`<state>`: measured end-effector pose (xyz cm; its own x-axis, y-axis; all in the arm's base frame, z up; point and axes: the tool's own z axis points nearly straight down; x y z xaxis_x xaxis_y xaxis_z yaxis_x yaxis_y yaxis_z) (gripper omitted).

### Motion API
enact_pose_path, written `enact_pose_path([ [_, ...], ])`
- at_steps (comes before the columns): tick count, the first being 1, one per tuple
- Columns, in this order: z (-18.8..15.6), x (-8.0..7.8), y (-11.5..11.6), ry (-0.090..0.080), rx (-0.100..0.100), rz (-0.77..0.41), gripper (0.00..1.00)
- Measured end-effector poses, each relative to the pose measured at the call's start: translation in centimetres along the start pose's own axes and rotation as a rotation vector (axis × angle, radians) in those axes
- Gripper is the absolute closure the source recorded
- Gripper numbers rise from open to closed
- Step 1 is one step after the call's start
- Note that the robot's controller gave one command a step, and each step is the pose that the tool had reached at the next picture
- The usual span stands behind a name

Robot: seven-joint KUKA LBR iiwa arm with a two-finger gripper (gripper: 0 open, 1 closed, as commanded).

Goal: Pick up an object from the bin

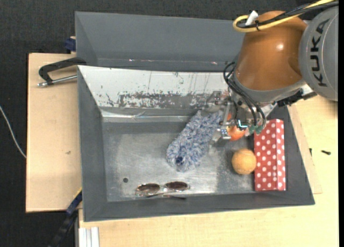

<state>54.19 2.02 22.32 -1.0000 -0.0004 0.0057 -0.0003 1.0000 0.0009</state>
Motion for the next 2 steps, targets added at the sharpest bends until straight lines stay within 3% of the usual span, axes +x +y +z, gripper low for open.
enact_pose_path([
  [1,0.2,-0.5,0.1,-0.013,0.001,-0.024,0.0],
  [2,7.2,-2.0,1.1,-0.01,0.001,-0.19,0.0],
])
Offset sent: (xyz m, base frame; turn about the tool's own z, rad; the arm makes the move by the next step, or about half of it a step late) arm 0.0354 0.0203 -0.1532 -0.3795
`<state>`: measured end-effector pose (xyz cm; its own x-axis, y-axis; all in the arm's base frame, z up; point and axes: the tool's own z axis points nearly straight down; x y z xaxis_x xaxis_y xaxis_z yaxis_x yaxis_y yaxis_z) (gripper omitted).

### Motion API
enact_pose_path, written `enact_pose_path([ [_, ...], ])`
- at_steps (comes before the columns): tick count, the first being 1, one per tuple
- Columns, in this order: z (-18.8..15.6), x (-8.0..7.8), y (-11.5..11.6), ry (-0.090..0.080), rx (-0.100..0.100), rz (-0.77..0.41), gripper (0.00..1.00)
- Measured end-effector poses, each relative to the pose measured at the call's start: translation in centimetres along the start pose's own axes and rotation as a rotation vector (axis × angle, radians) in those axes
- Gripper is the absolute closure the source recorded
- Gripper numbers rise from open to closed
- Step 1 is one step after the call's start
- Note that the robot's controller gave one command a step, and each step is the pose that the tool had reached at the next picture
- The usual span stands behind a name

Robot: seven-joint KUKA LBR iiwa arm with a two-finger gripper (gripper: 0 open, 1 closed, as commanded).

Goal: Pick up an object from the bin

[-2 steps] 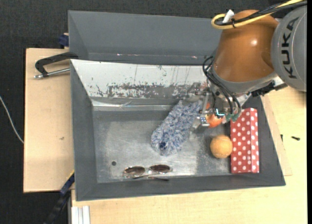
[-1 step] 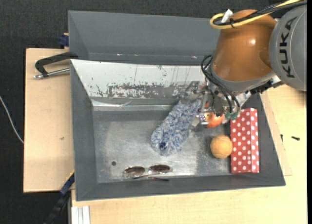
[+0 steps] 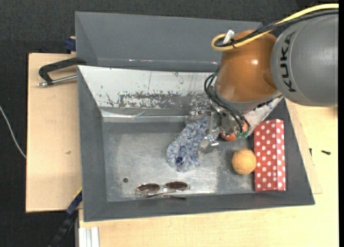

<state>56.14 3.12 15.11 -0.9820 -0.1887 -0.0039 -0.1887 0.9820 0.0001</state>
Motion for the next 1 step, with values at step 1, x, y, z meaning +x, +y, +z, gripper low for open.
enact_pose_path([
  [1,0.36,-1.45,-0.16,-0.001,-0.001,-0.349,0.0],
])
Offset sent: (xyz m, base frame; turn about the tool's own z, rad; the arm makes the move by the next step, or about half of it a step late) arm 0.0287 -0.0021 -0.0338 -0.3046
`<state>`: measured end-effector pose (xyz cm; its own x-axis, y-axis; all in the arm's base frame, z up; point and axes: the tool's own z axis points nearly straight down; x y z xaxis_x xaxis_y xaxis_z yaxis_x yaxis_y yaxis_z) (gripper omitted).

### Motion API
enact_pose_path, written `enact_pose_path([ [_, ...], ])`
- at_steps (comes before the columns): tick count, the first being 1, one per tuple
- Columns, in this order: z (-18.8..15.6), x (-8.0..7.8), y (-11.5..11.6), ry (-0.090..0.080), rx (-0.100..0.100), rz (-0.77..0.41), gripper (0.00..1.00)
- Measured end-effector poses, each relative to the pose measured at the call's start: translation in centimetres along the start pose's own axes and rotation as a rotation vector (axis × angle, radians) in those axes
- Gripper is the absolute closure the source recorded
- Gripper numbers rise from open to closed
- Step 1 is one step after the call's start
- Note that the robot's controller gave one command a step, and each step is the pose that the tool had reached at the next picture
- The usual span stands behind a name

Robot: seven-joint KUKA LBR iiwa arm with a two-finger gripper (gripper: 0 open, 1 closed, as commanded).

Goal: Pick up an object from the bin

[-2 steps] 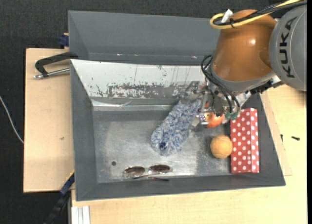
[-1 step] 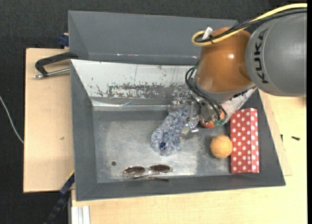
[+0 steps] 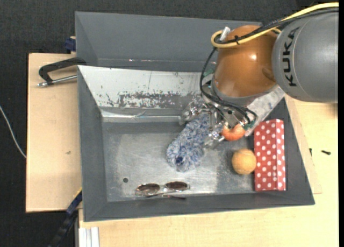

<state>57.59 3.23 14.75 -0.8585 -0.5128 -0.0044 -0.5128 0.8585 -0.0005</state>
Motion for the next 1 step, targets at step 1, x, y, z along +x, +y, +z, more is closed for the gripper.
enact_pose_path([
  [1,2.91,-1.12,-0.92,0.0,0.0,0.044,0.0],
])
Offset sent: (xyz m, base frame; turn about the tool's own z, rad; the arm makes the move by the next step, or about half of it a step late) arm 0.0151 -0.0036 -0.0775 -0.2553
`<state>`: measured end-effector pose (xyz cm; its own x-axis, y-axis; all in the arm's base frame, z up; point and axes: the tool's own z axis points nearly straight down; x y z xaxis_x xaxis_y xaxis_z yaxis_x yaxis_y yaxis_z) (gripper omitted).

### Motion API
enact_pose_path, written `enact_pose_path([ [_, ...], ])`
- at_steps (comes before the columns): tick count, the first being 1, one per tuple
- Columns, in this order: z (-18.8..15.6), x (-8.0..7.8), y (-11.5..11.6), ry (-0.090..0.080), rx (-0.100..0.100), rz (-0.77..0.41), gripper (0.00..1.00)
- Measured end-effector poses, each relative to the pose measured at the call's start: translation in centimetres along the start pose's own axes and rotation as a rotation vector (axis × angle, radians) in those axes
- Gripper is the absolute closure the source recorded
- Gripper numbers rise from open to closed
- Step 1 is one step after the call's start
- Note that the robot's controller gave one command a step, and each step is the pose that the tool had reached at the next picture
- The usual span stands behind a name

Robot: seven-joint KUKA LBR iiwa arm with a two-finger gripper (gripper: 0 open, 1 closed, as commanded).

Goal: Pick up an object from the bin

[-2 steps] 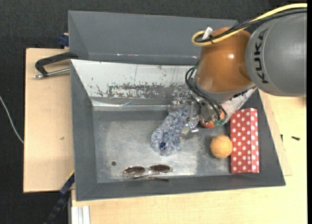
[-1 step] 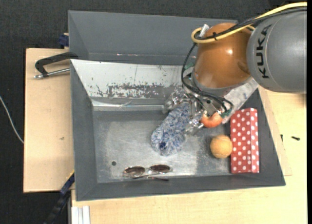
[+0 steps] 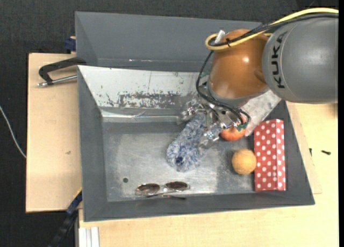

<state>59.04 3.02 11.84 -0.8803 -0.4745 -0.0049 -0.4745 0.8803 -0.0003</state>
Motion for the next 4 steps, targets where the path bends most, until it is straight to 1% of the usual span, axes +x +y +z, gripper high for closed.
enact_pose_path([
  [1,4.2,-0.1,-0.1,0.002,-0.001,-0.295,0.0],
  [2,4.4,-1.3,-0.4,0.0,0.001,-0.373,1.0],
  [3,4.4,-1.3,-0.4,0.0,0.001,-0.373,1.0],
  [4,-1.3,-1.4,-0.2,0.002,-0.002,-0.372,1.0],
])
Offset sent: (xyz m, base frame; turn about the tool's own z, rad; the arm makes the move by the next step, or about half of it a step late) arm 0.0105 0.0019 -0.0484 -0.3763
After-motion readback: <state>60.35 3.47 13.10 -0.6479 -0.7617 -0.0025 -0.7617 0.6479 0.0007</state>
